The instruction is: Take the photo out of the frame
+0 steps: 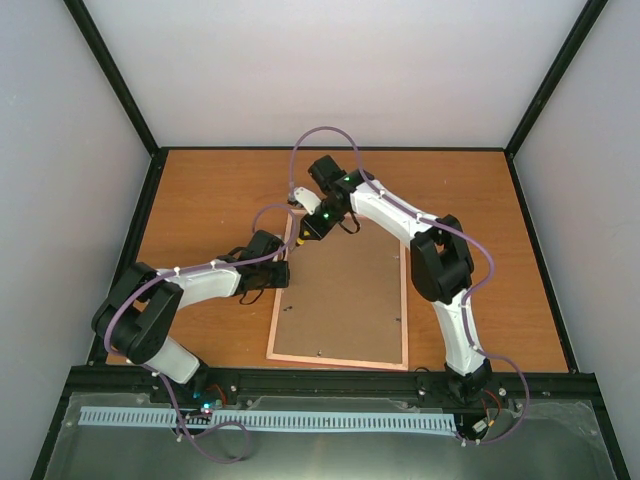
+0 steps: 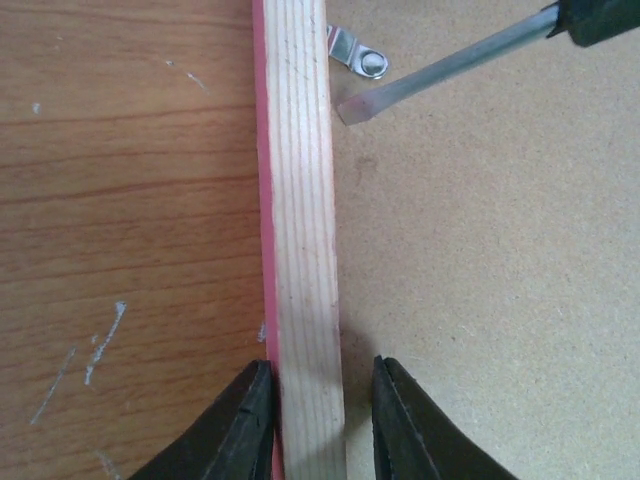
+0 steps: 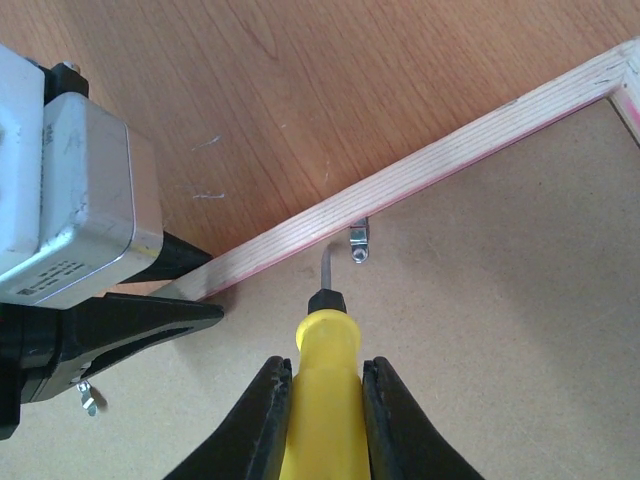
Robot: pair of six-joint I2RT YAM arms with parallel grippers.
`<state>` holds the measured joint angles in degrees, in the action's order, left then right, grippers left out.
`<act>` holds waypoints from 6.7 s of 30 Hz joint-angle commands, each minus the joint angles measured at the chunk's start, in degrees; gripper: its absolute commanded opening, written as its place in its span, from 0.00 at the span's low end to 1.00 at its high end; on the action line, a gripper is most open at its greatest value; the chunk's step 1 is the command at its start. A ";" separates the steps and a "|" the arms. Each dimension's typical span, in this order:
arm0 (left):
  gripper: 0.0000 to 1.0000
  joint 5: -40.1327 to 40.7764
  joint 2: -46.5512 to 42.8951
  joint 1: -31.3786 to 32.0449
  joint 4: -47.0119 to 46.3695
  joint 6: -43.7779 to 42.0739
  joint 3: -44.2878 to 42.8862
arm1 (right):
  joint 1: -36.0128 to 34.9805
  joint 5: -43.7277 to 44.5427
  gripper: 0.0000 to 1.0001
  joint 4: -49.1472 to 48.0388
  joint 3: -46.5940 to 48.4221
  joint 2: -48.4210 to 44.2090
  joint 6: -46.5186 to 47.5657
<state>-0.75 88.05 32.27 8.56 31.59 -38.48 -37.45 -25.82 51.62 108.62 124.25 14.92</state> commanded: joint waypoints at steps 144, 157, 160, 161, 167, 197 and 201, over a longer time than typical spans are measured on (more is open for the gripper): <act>0.13 6.01 3.56 8.15 26.29 -4.81 -11.27 | 21.97 21.51 0.03 -3.86 -49.12 -52.45 31.60; 0.15 1.01 7.45 -1.84 13.82 -35.73 -14.38 | 26.65 18.67 0.03 -2.01 -47.26 -51.04 34.56; 0.35 5.03 7.63 -3.96 14.70 -35.29 -17.97 | 28.74 16.76 0.03 -0.61 -43.58 -47.88 35.39; 0.45 6.86 7.44 -3.97 16.72 -34.19 -19.70 | 29.58 16.02 0.03 0.02 -41.99 -46.64 35.73; 0.61 8.36 6.71 -3.69 29.88 -19.45 -30.04 | 32.81 14.90 0.03 1.53 -34.82 -38.93 37.28; 0.60 -2.37 -6.89 6.13 17.60 21.77 -2.18 | 35.08 25.29 0.03 2.63 -35.49 -29.92 45.06; 0.61 -1.45 -4.31 5.63 15.30 22.34 -2.25 | 35.08 25.74 0.03 3.06 -37.62 -31.59 45.42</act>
<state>-3.62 80.31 38.26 27.44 51.86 -41.39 -2.66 -2.63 51.64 73.91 94.32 59.16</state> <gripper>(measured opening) 0.606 0.162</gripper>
